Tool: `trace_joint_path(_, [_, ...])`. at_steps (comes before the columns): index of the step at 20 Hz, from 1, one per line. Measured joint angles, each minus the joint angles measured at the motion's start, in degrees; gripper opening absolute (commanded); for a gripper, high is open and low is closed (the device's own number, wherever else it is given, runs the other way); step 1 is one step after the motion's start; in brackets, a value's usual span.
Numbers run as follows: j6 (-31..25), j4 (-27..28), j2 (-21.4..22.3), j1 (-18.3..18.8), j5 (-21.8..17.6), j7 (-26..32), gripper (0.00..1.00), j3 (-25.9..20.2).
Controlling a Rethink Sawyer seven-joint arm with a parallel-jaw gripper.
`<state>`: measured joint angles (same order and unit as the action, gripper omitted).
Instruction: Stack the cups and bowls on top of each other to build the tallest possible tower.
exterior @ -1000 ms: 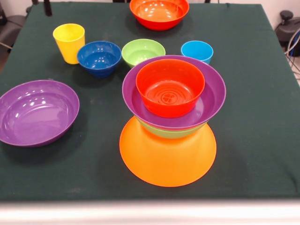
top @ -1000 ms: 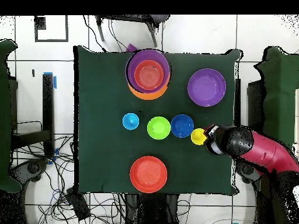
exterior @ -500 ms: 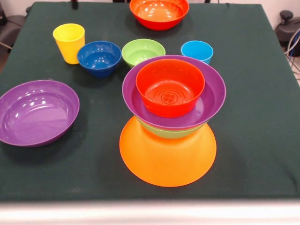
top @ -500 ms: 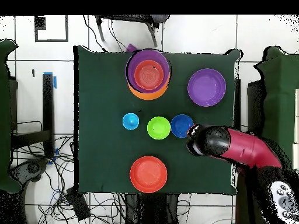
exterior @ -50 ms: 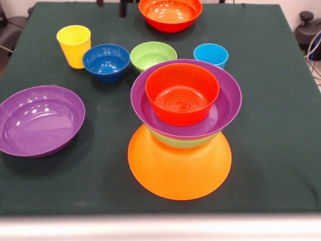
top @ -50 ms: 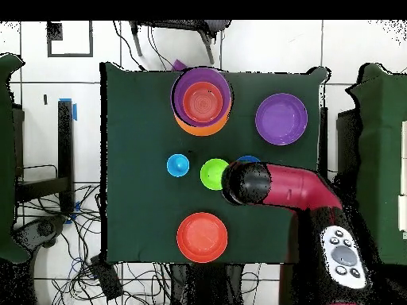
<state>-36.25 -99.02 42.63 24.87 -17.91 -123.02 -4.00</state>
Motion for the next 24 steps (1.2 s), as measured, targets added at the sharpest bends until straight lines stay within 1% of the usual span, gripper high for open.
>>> trace_joint_path(5, [0.21,0.74,-1.59,-3.54,1.09,-0.02,1.0,0.13])
trace_joint_path(11, [0.22,2.5,-4.42,-9.7,4.31,-0.99,1.0,1.26])
trace_joint_path(12, [0.26,2.63,-4.62,-10.06,4.51,-1.06,1.0,1.35])
trace_joint_path(13, [0.52,3.19,-5.48,-11.66,5.41,-1.39,1.0,1.84])
trace_joint_path(15, [0.72,3.44,-5.89,-12.35,5.79,-1.52,1.0,2.09])
trace_joint_path(16, [1.42,3.95,-6.91,-14.06,6.95,-1.86,1.0,2.9])
trace_joint_path(19, [3.49,4.51,-8.74,-16.5,8.52,-2.67,1.0,4.15])
trace_joint_path(22, [5.15,4.66,-9.79,-17.69,9.41,-3.32,1.0,4.84])
trace_joint_path(24, [7.56,4.71,-11.21,-19.08,10.42,-4.34,1.0,5.7])
